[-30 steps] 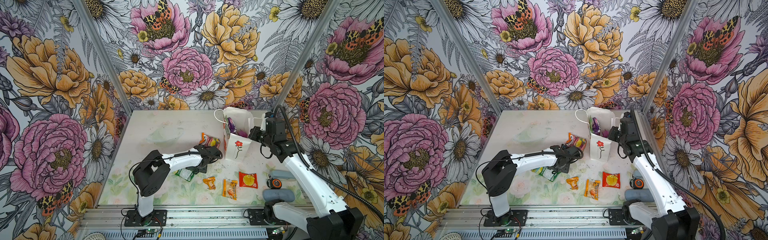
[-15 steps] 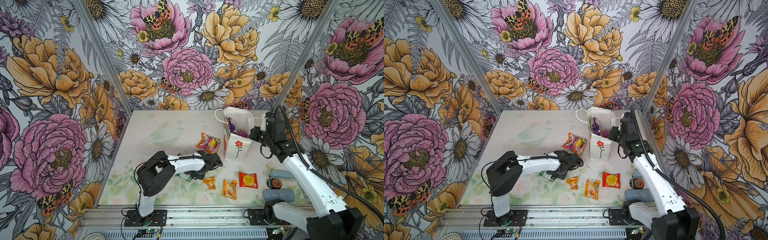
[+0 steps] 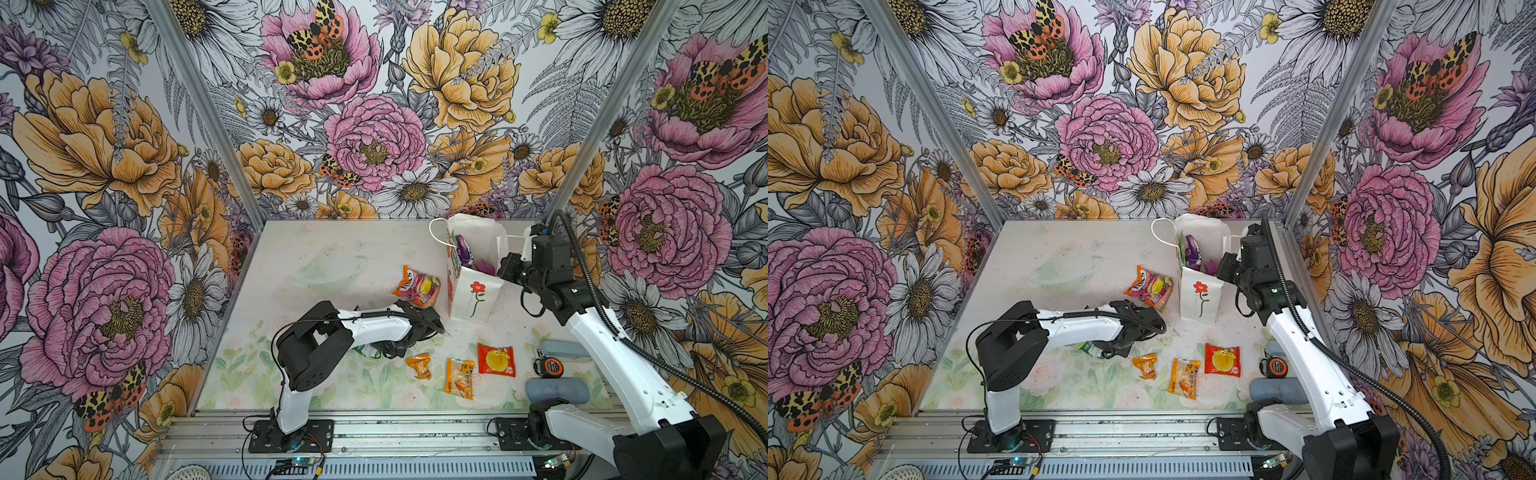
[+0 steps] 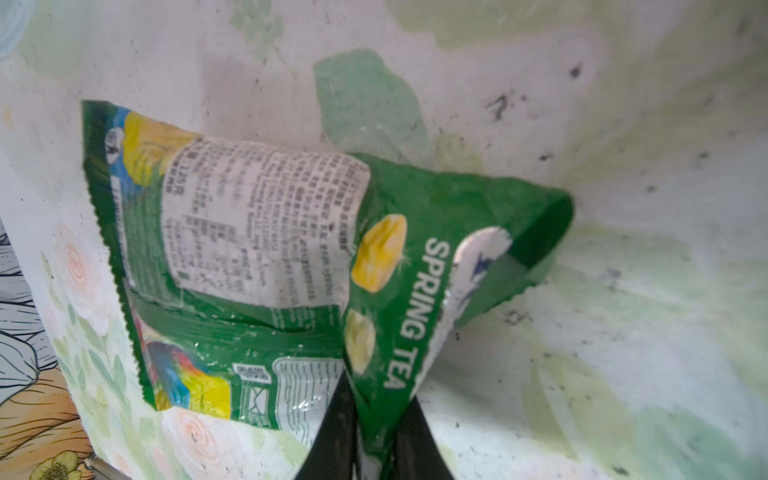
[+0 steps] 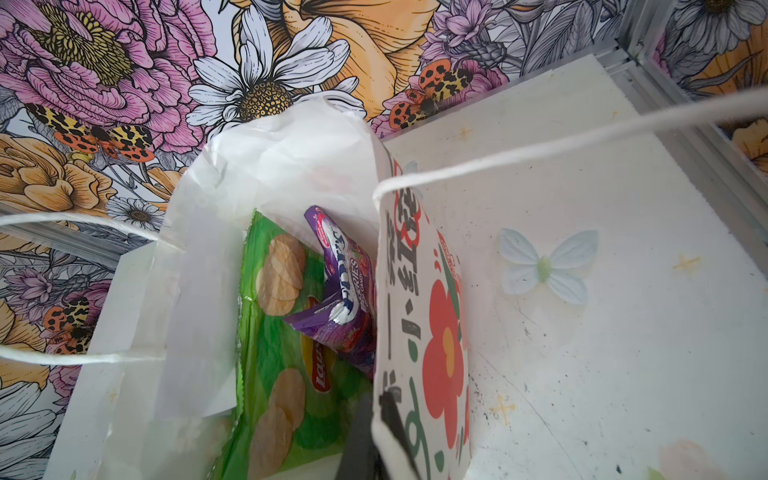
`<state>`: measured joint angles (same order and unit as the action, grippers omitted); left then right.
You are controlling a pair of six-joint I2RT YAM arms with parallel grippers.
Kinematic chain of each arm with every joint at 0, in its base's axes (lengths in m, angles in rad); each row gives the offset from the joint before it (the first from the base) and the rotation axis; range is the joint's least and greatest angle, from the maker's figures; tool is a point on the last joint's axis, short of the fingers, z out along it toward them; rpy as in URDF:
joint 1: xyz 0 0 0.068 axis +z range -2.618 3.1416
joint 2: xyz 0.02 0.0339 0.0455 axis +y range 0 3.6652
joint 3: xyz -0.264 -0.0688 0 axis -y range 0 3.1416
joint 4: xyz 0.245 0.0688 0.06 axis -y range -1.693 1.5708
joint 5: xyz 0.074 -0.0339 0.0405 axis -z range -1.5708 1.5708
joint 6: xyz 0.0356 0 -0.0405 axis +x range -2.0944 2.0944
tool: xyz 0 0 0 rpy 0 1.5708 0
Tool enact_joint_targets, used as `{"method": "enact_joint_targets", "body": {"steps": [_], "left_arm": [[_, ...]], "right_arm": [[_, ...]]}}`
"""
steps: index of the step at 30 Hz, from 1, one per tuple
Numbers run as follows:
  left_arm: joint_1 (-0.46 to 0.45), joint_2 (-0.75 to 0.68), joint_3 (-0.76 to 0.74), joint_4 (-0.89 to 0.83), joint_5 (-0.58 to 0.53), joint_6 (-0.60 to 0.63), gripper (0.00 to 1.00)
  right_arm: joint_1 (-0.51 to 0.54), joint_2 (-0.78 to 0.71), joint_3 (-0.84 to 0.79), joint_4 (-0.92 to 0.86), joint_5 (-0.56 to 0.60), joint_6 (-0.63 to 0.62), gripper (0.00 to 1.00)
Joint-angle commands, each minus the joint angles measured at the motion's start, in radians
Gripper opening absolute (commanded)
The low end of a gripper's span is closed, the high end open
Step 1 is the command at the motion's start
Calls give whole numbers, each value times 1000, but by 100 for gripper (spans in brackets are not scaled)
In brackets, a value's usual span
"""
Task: Place the snacks into the paper bag
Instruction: 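Lift the Spring Tea bag with the left gripper toward the paper bag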
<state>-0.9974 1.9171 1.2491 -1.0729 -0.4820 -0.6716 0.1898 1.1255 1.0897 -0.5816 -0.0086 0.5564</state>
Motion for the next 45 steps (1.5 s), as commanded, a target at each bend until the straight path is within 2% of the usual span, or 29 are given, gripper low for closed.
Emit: {"method": "enact_joint_targets", "body": {"steps": [1,4,5,18,37,45], "left_arm": [[-2,-52,-19,40,19,-28,5],[1,-86,-34,58,11,-39,0],[2,-136,-42,67,11,-44,0],[45,-315,-178,208,55,-65,0],[40,-718,-318,503,115,-22,0],[40,-828,-301,580,144,16,0]], "right_arm": [[0,-11,-9,6,-9,-16,0],[0,-11,-9,6,-10,-17,0],[0,-13,-10,6,-11,-16,0],[0,-23,-10,5,-18,-15,0],[0,-26,-2,3,-28,-12,0],[0,-25,2,5,-28,-11,0]]}}
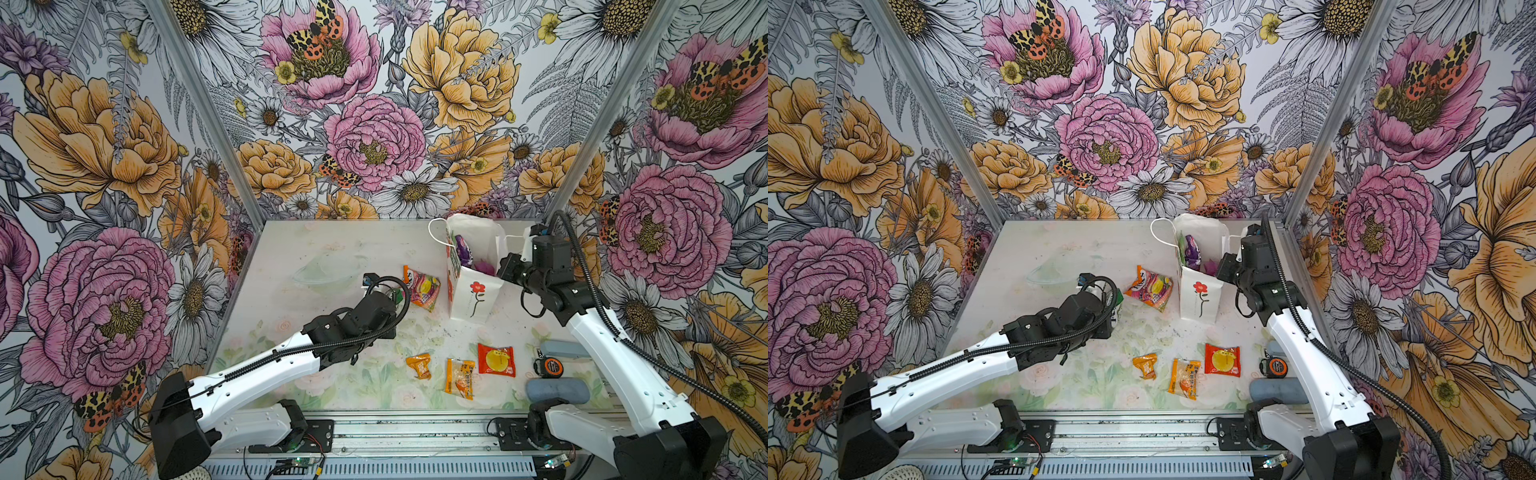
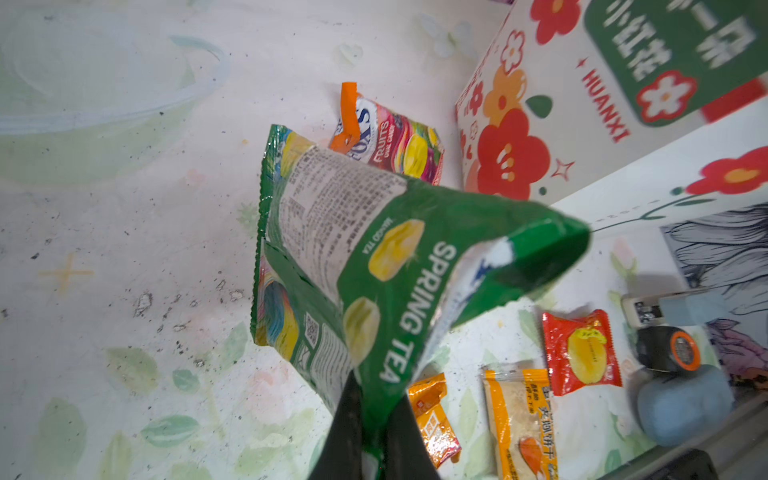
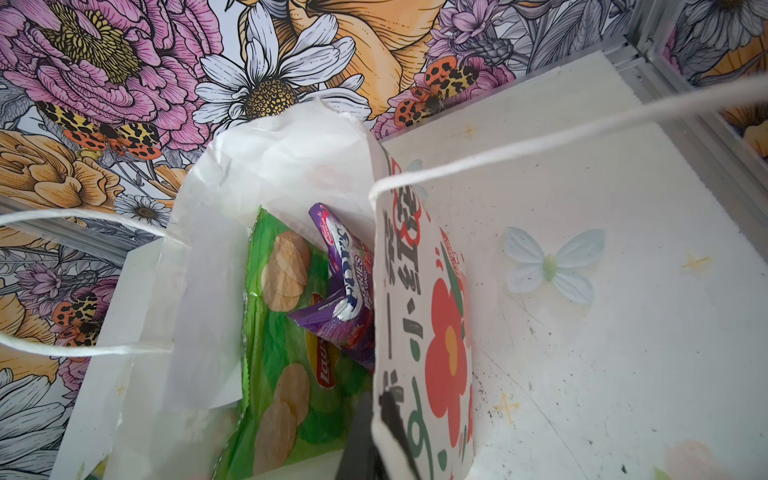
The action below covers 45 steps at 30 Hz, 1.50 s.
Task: Place the snacks into the paper bag
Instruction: 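Lift the Spring Tea bag with the left gripper toward the paper bag, then lower the Spring Tea bag into the paper bag and open the left gripper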
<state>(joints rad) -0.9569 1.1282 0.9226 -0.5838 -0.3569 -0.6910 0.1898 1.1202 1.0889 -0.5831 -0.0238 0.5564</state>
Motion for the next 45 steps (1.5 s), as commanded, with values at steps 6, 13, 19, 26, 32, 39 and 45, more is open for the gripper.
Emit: {"method": "enact_joint_targets", "body": {"steps": [6,13,19,26,32,39,45], "left_arm": [[1,-54,110,100,67,73,0],[-3,-17,265,116,117,145,0],[-11,76,446,151,219,178,0],[-13,210,637,165,294,158,0],[-2,340,789,175,382,116,0],[23,500,937,175,472,59,0],[57,619,1031,167,528,1,0]], "right_arm": [[0,-17,5,6,-17,-11,0],[0,-14,6,6,-23,-6,0],[0,-17,14,6,-24,-10,0],[1,-16,19,6,-30,-12,0],[2,-15,26,6,-42,-8,0],[3,-32,21,6,-50,-5,0],[3,-40,21,6,-57,-6,0]]}}
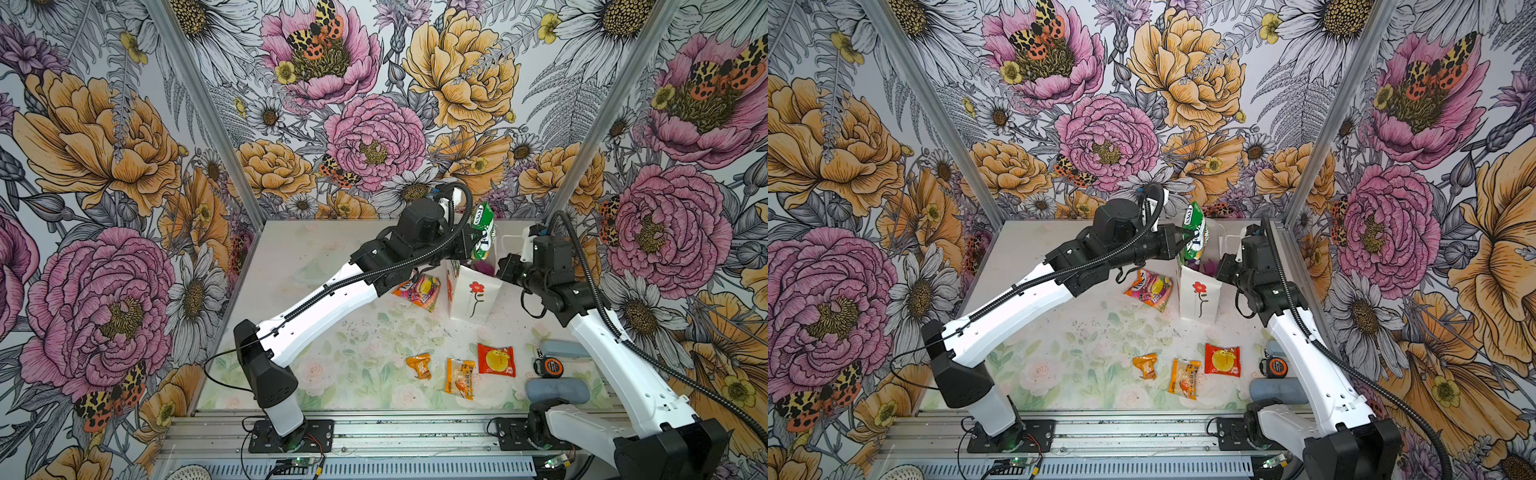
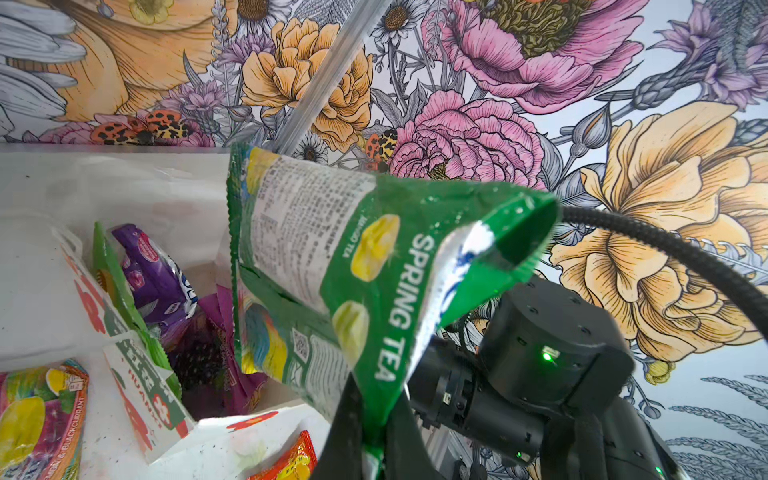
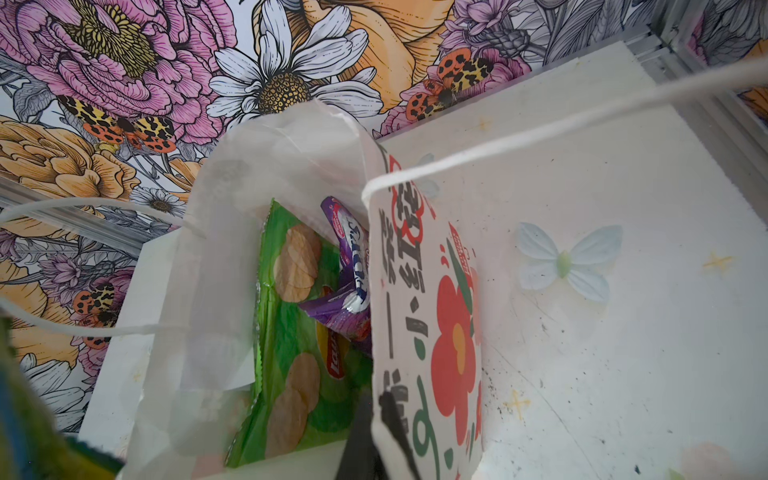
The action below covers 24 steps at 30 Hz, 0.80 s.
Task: Place the snacks into the paper bag
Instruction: 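Lower the Spring Tea bag into the paper bag and open the left gripper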
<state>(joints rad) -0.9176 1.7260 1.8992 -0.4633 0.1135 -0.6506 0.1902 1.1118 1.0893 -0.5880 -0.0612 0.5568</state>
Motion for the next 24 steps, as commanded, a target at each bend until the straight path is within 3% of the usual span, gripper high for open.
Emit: {"method": "enact_joint_targets", "body": {"steps": [1,10,24], "left_arm": [[24,40,69,42,62,-47,0],[41,201,181,-19,102,-91,0],[56,328,282,-102,122,-129,0]], "right_arm": [[3,-33,18,11,-21,-7,0],[0,-40,15,12,-23,-10,0],[2,-38,14,13,-22,-13,0]]}}
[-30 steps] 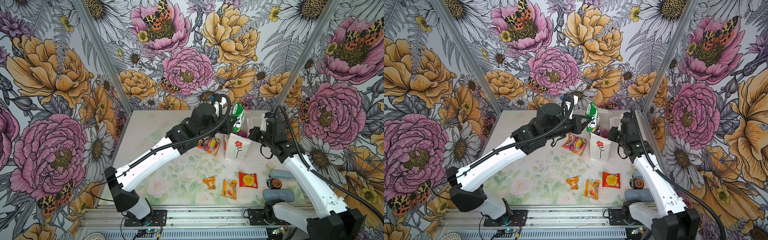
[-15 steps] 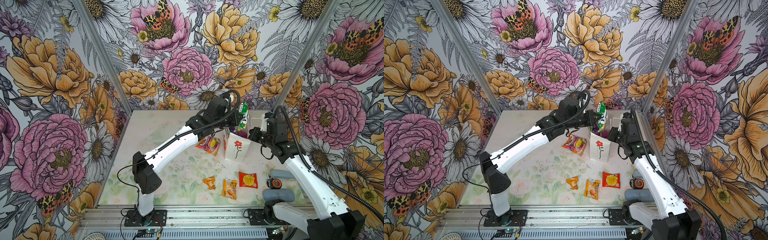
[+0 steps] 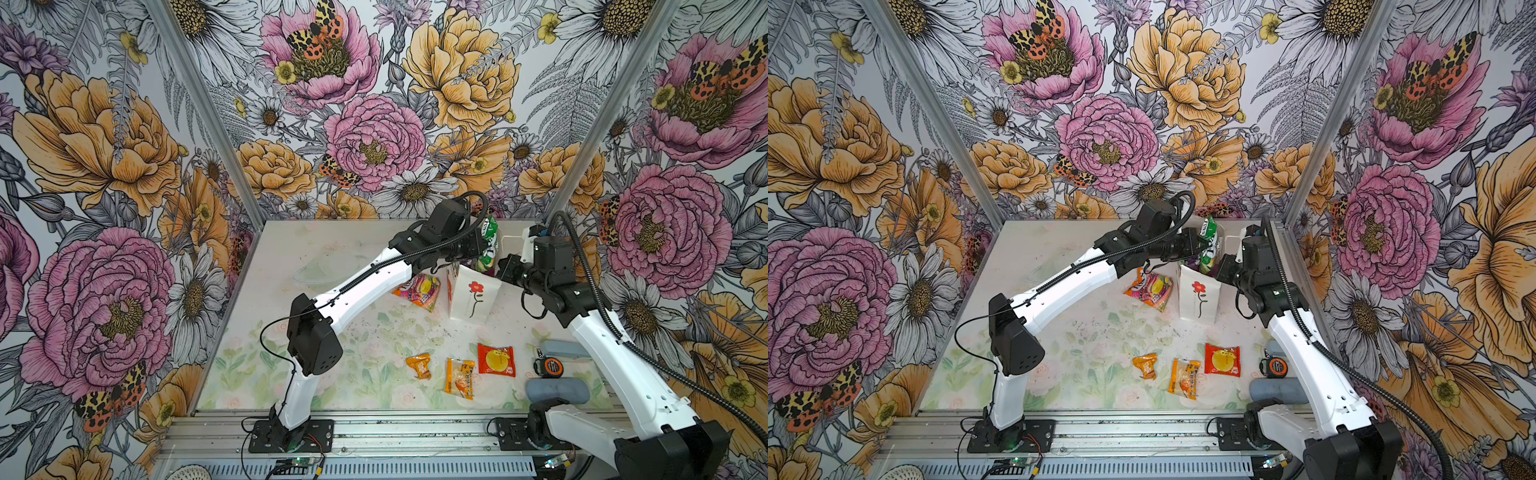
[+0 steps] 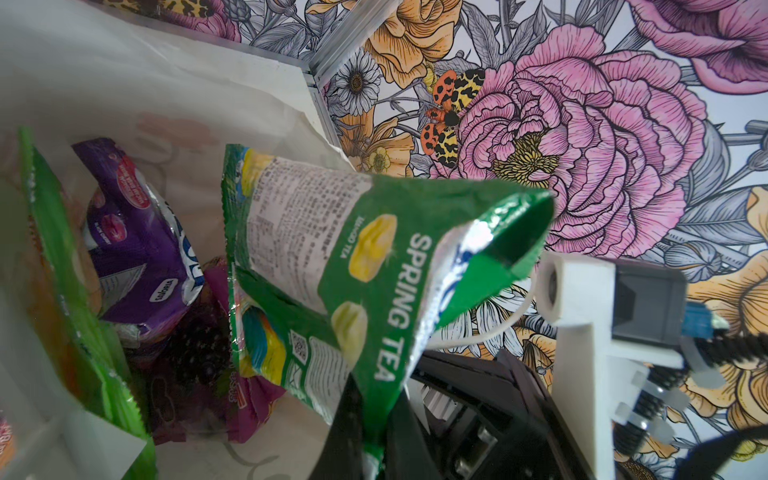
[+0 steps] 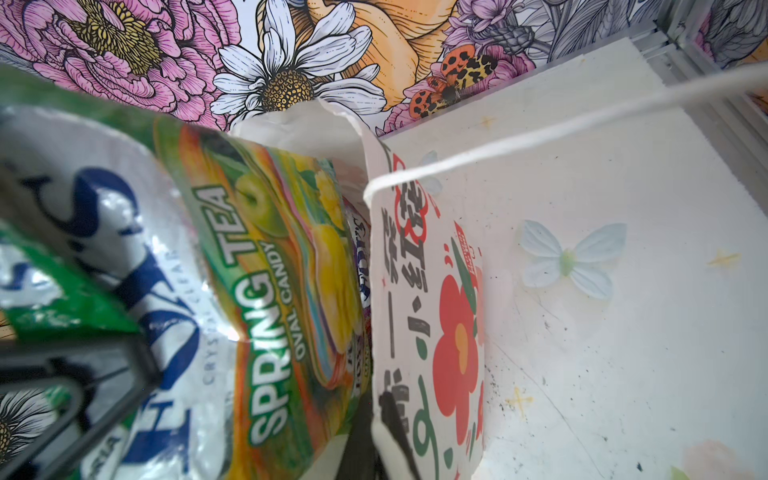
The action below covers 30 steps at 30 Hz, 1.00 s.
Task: Place the snacks into the paper bag
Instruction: 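Lower the Spring Tea bag into the paper bag and open the left gripper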
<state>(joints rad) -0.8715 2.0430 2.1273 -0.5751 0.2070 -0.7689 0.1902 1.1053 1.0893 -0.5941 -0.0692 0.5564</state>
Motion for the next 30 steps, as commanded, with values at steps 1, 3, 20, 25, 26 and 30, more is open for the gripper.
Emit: {"method": "enact_joint_targets", "body": {"steps": [1,3,20,25,26,30], "left_arm": [[10,18,63,3,28,-10,0],[12,34,85,-23,22,-15,0],[12,130,211,-159,-4,-20,0],[15,151,243,-186,-12,-16,0],[13,157,251,-192,-12,-15,0],[12,176,286,-218,-16,-6,0]], "right_arm": [[0,-32,14,19,-14,-12,0],[1,-31,14,19,-14,-12,0],[1,-30,12,19,-14,-12,0],[1,-33,15,19,-14,-12,0],[2,-33,16,19,-16,-12,0],[1,-35,16,19,-15,-11,0]]}}
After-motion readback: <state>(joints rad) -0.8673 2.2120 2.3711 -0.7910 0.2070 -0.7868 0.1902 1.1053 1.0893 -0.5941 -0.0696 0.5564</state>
